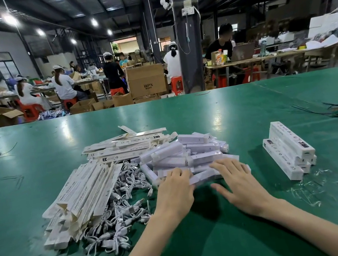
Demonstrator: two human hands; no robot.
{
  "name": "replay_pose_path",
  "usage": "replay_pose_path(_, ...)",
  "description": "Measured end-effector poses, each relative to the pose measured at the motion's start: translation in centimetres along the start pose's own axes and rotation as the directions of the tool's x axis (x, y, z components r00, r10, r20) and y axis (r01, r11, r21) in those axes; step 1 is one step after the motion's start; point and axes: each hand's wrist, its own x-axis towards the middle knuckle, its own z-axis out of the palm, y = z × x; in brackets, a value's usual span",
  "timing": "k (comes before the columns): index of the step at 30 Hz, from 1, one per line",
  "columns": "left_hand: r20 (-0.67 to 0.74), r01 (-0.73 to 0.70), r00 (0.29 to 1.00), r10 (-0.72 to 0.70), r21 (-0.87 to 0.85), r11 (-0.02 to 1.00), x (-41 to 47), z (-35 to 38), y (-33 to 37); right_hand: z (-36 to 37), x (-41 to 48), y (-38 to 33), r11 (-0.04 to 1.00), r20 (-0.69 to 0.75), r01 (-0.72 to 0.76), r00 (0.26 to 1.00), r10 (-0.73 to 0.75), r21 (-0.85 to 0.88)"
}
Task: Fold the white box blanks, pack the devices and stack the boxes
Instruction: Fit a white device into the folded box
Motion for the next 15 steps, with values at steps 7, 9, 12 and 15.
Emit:
replay_pose_path(7,0.147,0.0,0.987,0.068,-0.417,0.909,0.5,-2.6,0.1,-0.2,0.1,-0.2,0.996,-0.027,0.023,0.999,-0.021,0.086)
replay_pose_path(9,0.348,0.039,0.924,0.159,-0.5,0.865,1.4,-3.8,-0.4,0.0,-0.2,0.2,0.997,0.059,0.04,0.997,-0.044,0.073)
replay_pose_path(12,0.411,0.09,0.898,0.159,-0.523,0.848,4.7,-5.4,-2.2,0.3,-0.2,0.5,0.996,0.106,0.052,0.993,-0.06,0.078)
replay_pose_path(15,0.197,0.149,0.977,-0.077,-0.386,0.91,9.1,-6.2,-6.6,0.3,-0.2,0.3,0.992,0.105,0.051,0.992,-0.063,0.114)
